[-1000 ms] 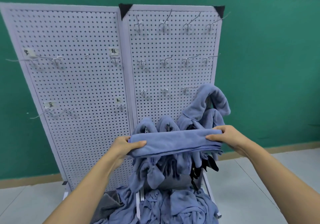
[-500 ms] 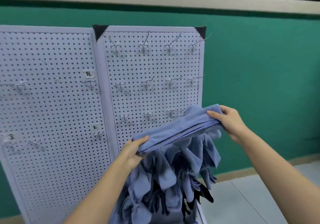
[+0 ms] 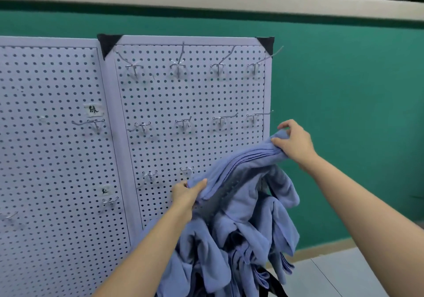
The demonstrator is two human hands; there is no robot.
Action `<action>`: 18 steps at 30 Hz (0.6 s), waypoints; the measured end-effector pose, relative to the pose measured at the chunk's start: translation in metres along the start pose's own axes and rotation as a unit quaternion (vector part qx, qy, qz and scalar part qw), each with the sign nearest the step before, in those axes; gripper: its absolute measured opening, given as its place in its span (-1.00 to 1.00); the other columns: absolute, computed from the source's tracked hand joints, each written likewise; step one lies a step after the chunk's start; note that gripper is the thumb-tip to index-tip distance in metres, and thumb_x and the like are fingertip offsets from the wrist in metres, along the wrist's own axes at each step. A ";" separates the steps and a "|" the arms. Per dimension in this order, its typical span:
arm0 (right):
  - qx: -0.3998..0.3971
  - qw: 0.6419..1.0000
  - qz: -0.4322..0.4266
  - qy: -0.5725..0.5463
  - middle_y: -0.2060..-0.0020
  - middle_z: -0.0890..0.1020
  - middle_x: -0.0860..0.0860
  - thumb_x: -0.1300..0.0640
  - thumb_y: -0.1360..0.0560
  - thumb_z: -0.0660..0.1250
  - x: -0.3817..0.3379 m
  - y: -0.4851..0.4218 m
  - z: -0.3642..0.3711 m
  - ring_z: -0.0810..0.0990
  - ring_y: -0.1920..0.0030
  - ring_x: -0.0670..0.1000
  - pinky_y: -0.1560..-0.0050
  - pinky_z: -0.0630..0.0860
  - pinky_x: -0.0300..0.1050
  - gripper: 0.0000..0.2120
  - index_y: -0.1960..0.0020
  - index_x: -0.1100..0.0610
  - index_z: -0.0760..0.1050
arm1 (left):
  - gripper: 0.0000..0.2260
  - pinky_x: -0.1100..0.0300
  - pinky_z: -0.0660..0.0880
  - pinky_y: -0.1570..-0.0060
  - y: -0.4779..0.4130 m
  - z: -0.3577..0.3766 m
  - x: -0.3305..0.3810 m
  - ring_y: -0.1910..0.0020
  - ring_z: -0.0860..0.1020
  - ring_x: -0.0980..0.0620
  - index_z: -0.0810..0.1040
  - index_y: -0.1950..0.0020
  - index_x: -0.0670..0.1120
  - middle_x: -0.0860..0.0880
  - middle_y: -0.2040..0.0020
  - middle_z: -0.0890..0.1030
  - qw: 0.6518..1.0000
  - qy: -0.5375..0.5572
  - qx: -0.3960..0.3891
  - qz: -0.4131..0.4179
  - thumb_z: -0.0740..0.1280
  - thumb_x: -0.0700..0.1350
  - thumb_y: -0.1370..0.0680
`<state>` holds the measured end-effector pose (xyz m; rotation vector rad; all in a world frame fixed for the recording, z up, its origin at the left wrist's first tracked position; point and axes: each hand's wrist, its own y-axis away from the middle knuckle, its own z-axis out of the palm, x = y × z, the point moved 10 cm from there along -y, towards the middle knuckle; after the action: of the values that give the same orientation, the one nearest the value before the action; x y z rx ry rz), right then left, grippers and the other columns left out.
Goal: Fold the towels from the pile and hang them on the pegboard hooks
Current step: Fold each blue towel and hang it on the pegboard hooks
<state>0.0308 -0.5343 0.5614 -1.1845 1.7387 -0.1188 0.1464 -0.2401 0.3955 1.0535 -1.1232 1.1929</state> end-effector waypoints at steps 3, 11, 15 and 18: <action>-0.033 0.988 -0.054 0.137 -0.19 0.47 0.05 0.09 -0.48 0.35 -0.002 0.011 0.014 0.48 -0.14 0.12 0.04 0.39 -0.05 -0.68 -0.21 0.03 0.42 | -0.62 0.12 0.42 0.23 0.009 0.004 0.012 0.26 0.40 -0.02 0.34 0.11 -0.11 -0.02 0.23 0.42 0.964 -0.242 0.035 0.102 0.52 -0.02 -0.39; -0.131 0.951 -0.217 0.175 -0.35 0.42 -0.06 -0.16 -0.53 0.26 -0.043 0.055 0.037 0.27 -0.40 -0.01 -0.25 0.37 0.00 -0.51 -0.38 0.04 0.38 | -0.67 0.26 0.43 -0.02 0.065 0.052 0.050 -0.06 0.49 0.10 0.39 -0.16 -0.03 0.08 -0.10 0.48 0.925 -0.244 -0.025 0.289 0.34 0.12 -0.52; -0.165 0.927 -0.226 0.252 -0.35 0.43 -0.10 -0.22 -0.49 0.29 -0.043 0.064 0.050 0.32 -0.37 -0.01 -0.21 0.38 -0.03 -0.43 -0.42 -0.02 0.32 | -0.35 0.07 0.40 -0.28 0.062 0.071 0.056 -0.31 0.39 0.04 0.18 -0.47 -0.02 0.04 -0.38 0.33 0.908 -0.307 -0.042 0.281 0.39 0.10 -0.49; -0.133 0.895 -0.286 0.315 -0.23 0.52 -0.06 -0.07 -0.54 0.24 -0.058 0.069 0.050 0.40 -0.27 0.02 -0.14 0.38 -0.06 -0.63 -0.30 0.02 0.42 | -0.56 0.02 0.50 -0.09 0.059 0.079 0.065 -0.11 0.52 -0.02 0.30 -0.41 -0.02 -0.01 -0.22 0.52 0.883 -0.353 -0.040 0.307 0.29 -0.05 -0.54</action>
<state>0.0260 -0.4348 0.5362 -2.0046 1.9228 -0.7044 0.0830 -0.3035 0.4722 1.1390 -2.1837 1.2434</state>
